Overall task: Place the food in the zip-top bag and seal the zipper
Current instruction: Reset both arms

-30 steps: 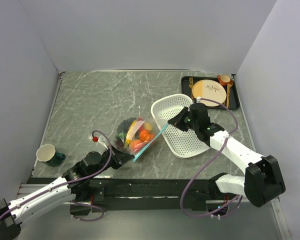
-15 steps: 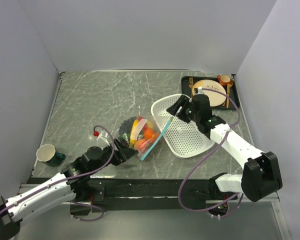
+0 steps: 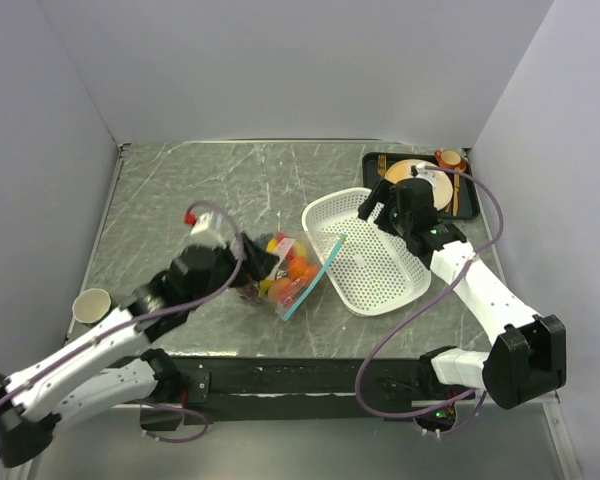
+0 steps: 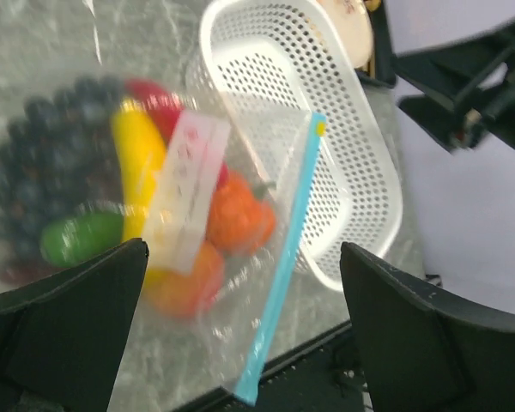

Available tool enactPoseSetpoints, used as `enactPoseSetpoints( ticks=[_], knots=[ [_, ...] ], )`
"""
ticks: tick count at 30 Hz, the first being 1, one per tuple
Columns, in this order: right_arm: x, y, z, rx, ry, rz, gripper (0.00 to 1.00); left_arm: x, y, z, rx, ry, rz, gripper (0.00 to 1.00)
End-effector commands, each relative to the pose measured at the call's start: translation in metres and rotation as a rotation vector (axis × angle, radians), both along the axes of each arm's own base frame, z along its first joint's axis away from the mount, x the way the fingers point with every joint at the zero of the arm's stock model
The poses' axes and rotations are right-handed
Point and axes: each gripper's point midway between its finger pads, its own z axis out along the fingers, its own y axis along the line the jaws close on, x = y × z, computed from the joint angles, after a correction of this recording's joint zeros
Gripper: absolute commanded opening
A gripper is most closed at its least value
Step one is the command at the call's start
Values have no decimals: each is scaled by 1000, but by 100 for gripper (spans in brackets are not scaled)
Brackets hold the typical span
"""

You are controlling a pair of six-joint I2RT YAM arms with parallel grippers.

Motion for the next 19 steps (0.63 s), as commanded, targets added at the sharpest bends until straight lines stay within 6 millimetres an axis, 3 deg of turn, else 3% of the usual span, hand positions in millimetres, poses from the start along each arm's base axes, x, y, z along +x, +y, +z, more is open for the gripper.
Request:
enactPoseSetpoints(
  ticks=[1,2,3,5,6,8,9,10,13,14,17,19],
  knots=[
    [7,-44,19,-152,-33,-103,100,46,9,22,123,-49,-62,99],
    [9,-57,18,-168,-23,-139,100,69,32,28,136,-68,-3,99],
    [11,-66,19,-179,-25,-157,100,80,37,47,114,-103,2,99],
    [16,-89,14,-189,-12,-185,100,105,54,56,133,-133,26,99],
    [20,-93,14,-180,-18,-172,100,114,57,77,136,-175,35,99],
    [26,-94,9,-194,-26,-106,100,132,64,74,203,-152,73,99],
    [27,-105,8,-221,-18,-131,100,138,65,89,214,-175,82,99],
    [28,-113,2,-242,5,-167,100,145,66,80,247,-148,88,99],
    [28,-142,-4,-288,38,-265,100,155,78,78,299,-153,149,99],
    [27,-143,-6,-284,37,-267,100,158,83,78,306,-154,166,99],
    [21,-180,-7,-258,16,-379,100,163,89,73,316,-151,186,99],
    [21,-202,6,-258,-57,-466,100,167,95,72,330,-154,216,100]
  ],
)
